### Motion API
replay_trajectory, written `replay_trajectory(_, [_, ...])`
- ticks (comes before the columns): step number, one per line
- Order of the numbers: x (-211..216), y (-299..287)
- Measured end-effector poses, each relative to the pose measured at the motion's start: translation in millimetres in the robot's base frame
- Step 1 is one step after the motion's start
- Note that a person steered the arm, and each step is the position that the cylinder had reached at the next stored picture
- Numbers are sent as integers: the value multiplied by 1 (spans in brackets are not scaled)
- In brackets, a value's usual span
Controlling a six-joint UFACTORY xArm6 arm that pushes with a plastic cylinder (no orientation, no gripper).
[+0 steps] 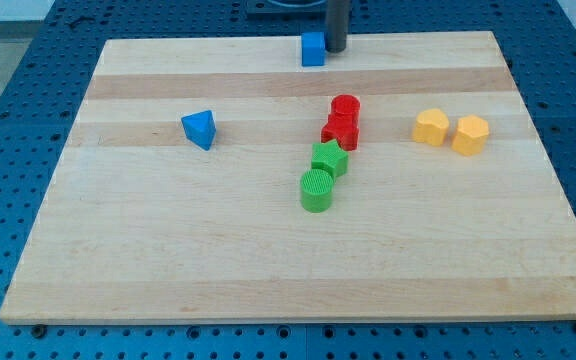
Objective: Move blue cube towards blue triangle
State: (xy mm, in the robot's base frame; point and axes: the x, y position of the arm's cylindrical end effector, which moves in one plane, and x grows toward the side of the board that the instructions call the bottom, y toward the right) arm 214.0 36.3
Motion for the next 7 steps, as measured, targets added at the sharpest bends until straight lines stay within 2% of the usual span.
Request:
replay_trajectory(2, [1, -80])
replay_trajectory(3, [26, -93])
replay_trajectory(6, [29, -67])
replay_trajectory(7, [49, -90])
